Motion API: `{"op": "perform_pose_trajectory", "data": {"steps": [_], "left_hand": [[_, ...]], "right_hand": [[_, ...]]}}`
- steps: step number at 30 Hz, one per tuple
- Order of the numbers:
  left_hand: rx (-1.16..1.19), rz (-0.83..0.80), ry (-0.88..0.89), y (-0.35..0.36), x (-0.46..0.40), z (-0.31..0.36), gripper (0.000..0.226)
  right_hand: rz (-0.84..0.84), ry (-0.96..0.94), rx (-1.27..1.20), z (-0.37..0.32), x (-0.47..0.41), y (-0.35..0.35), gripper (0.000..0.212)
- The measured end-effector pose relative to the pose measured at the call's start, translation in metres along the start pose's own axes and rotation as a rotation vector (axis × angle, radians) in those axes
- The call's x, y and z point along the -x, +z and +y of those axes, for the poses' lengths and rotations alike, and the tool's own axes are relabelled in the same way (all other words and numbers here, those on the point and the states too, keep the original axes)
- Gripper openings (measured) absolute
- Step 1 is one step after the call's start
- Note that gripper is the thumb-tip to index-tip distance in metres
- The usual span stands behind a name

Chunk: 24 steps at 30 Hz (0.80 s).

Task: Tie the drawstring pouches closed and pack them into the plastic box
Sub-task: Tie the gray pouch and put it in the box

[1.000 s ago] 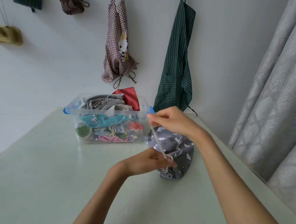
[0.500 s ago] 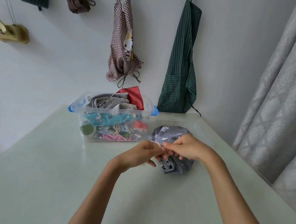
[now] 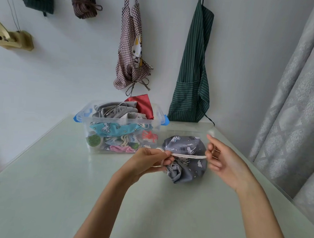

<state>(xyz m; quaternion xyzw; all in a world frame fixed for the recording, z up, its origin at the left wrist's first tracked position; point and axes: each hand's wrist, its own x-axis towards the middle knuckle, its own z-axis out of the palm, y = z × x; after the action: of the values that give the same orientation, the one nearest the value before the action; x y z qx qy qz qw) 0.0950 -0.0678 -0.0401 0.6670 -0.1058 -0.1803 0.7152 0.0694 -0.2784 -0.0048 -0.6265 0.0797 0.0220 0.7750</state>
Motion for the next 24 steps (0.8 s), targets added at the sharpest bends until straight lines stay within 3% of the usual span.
{"op": "perform_pose_trajectory", "data": {"steps": [3, 6, 9, 13, 16, 20, 24], "left_hand": [[0.04, -0.004, 0.011, 0.0, 0.001, 0.003, 0.031], [0.021, -0.033, 0.015, 0.001, 0.003, 0.005, 0.041], [0.005, -0.031, 0.008, 0.0, 0.004, 0.005, 0.039], [-0.017, -0.031, 0.018, 0.001, 0.006, 0.007, 0.017], [-0.014, -0.02, 0.016, 0.001, 0.006, 0.007, 0.013], [0.013, 0.079, 0.03, 0.001, 0.004, 0.006, 0.011], [0.043, 0.131, 0.081, 0.004, 0.007, 0.009, 0.017]], "right_hand": [[0.167, -0.03, 0.642, 0.0, 0.0, -0.017, 0.032], [0.316, -0.006, 1.03, 0.005, -0.003, -0.028, 0.062], [0.239, -0.225, 1.035, 0.0, 0.004, -0.017, 0.052], [-0.133, -0.373, 1.041, 0.005, 0.016, 0.017, 0.032], [-0.084, -0.441, 1.125, 0.017, 0.013, 0.028, 0.011], [0.052, -0.509, 1.042, 0.012, 0.014, 0.024, 0.002], [-0.235, -0.395, 0.9, -0.001, 0.027, 0.024, 0.004]]}}
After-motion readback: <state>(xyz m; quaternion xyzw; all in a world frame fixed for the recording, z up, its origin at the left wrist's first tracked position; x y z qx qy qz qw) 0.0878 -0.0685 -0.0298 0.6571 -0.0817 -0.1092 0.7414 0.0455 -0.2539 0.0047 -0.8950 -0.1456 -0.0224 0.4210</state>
